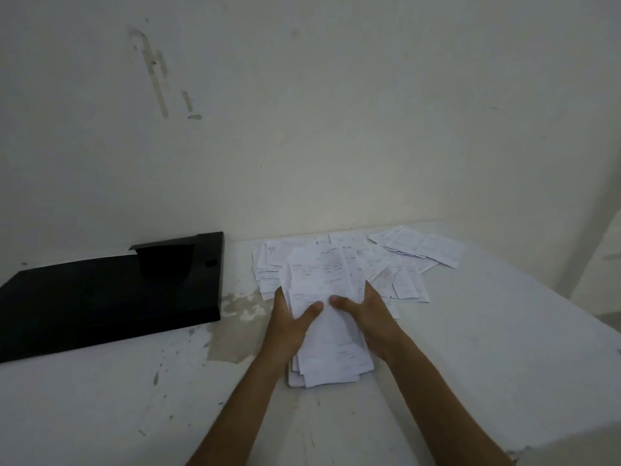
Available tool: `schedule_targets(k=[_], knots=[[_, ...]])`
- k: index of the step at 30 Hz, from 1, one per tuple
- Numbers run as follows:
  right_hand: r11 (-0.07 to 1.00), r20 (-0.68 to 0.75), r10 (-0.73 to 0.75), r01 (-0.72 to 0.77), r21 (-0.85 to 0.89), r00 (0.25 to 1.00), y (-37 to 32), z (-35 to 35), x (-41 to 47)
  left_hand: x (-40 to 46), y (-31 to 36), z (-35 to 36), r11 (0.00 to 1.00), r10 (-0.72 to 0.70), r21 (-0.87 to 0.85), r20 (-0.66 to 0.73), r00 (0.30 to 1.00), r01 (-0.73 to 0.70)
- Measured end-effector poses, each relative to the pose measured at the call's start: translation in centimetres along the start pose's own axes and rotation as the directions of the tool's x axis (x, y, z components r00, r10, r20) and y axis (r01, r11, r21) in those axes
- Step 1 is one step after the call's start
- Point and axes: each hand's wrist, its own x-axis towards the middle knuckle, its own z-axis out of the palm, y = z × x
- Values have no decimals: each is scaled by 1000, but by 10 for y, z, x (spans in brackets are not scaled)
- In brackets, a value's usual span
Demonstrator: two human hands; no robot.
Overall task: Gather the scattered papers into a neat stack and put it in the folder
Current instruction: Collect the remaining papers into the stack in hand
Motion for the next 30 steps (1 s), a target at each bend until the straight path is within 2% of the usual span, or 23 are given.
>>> schedule_targets(k=[3,6,9,15,23,27,30], knots=[[1000,-122,-10,13,24,993,0,-23,16,18,0,-8,996,-57,63,9,998,56],[998,-296,-57,47,-42,954,-5,-50,38,46,-8,-26,973,25,229,-124,992,4],[989,-351,-106,61,-137,930,-5,-64,55,82,-21,-39,925,90,380,-247,965,11],[923,-302,-174,48,-382,937,17,-61,64,154,-51,-42,755,12,622,-331,944,209],[882,-269,-204,58,-468,941,27,-56,73,195,-54,-28,598,40,755,-361,932,267],[885,-275,-197,49,-464,941,30,-56,74,200,-53,-29,588,10,757,-361,933,287],[891,-275,-188,45,-452,943,28,-56,73,201,-50,-31,637,46,734,-340,939,234]])
